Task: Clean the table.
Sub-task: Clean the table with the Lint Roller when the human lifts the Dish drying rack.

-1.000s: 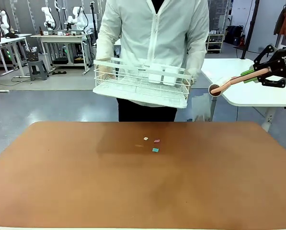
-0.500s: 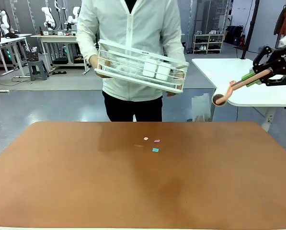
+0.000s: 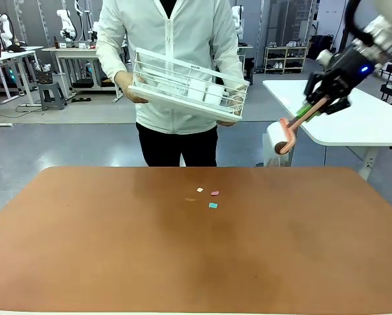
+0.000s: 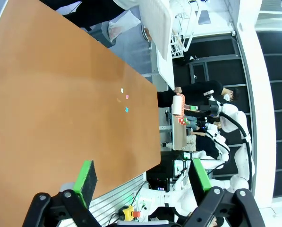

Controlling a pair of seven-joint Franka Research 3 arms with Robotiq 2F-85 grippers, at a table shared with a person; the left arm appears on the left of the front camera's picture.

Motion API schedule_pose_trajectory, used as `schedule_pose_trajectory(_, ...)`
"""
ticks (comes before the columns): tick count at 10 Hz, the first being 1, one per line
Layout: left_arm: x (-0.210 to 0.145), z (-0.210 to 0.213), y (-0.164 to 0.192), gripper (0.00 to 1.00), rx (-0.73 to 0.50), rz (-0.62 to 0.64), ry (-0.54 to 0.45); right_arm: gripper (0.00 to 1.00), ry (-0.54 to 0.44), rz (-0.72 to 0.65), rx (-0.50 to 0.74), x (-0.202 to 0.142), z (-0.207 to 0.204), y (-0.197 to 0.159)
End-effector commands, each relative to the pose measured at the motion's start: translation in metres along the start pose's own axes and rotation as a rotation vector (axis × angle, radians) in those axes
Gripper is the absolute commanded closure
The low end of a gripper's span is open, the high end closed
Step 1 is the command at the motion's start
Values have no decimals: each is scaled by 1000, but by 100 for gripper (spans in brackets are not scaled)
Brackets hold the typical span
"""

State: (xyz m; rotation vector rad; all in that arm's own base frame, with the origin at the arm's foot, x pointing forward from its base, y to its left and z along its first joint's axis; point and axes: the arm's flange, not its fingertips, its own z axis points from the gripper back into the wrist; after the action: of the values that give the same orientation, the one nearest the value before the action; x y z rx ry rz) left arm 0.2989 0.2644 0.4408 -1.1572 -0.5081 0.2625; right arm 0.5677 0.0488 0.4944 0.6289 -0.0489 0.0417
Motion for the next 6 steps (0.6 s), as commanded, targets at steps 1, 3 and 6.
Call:
schedule_pose_trajectory(1, -1, 3, -1, 0, -8, -5, -8, 79, 14, 20, -4, 3, -23, 7)
schedule_pose_trajectory(3, -1, 3, -1, 0, -8, -5, -8, 79, 25, 7, -2, 6, -23, 2)
schedule_pose_trajectory(6, -1, 3, -1, 0, -8, -5, -8, 79, 25, 7, -2, 6, -23, 2)
